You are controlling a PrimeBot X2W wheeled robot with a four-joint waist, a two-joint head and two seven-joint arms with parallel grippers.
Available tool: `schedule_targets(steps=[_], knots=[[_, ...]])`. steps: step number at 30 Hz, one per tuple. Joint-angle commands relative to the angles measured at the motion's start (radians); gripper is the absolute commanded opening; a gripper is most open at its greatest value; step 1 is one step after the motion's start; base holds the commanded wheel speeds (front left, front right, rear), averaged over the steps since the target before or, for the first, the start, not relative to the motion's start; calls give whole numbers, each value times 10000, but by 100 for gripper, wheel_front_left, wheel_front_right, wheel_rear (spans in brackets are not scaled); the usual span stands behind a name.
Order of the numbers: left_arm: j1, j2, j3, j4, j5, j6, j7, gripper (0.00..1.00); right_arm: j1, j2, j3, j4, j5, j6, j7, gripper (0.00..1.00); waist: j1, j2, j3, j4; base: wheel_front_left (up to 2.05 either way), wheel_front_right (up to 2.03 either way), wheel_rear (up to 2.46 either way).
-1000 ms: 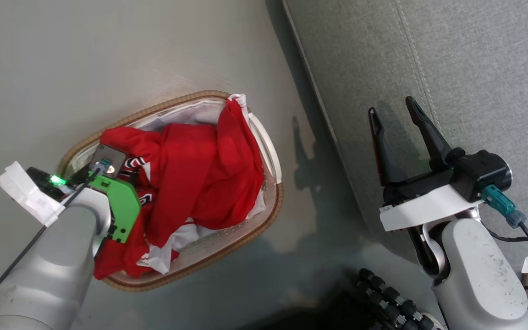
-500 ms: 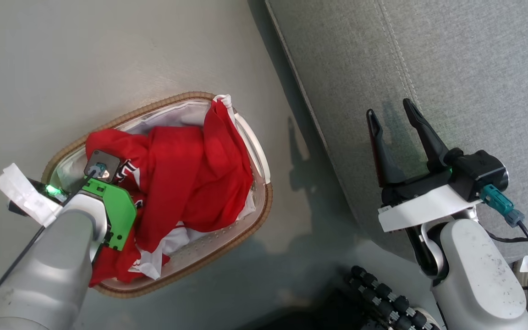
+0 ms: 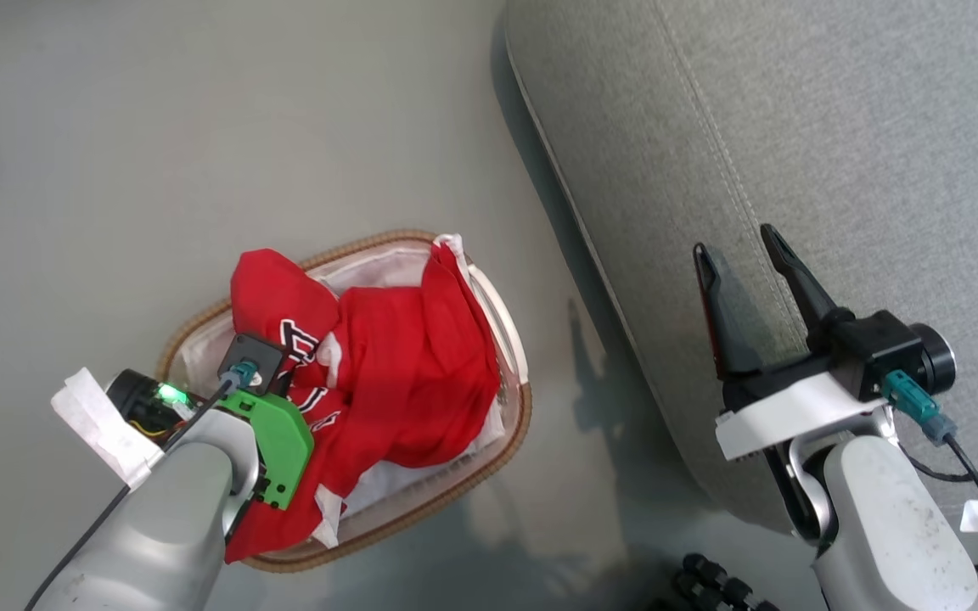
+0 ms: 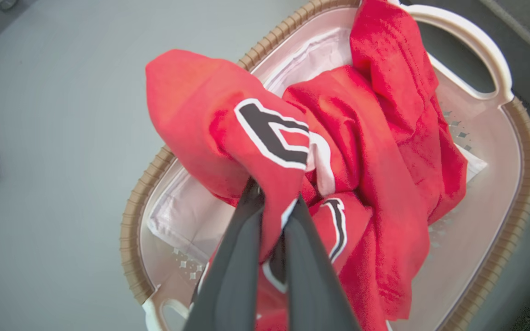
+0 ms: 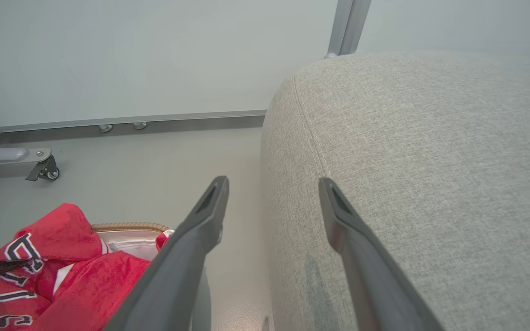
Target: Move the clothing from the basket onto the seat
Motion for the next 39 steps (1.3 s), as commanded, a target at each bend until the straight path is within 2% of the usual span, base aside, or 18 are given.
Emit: schedule_targets(steps=[1, 7, 15, 21, 30, 39], knots=[[179, -66, -70, -113, -85, 2, -133, 0, 268, -40, -76, 77, -154, -3, -21, 100, 0, 0, -1265, 632, 0, 0, 0], [259, -109, -355, -691, -113, 2, -536, 0, 835, -41, -124, 235, -525, -3, -21, 100, 0, 0, -2701, 1114, 0, 0, 0], [-44, 278, -597, -1954, 133, 2, -669, 0, 1709, -40, -57, 448, -835, -3, -21, 100, 0, 0, -4543, 1510, 0, 0, 0], [-414, 649, -529, -3123, 279, 2, -674, 0, 2240, -40, 101, 597, -961, -3, -21, 100, 0, 0, -5576, 1550, 0, 0, 0], [-1412, 976, -281, -4657, 414, 93, -675, 0, 2096, -38, 370, 562, -1098, -3, -21, 100, 0, 0, -6066, 1486, 0, 0, 0], [-2189, 787, -511, -5384, 478, 61, -216, 0, 1292, -37, 1431, 775, -1057, -3, -21, 100, 0, 0, -6274, 1712, 0, 0, 0]])
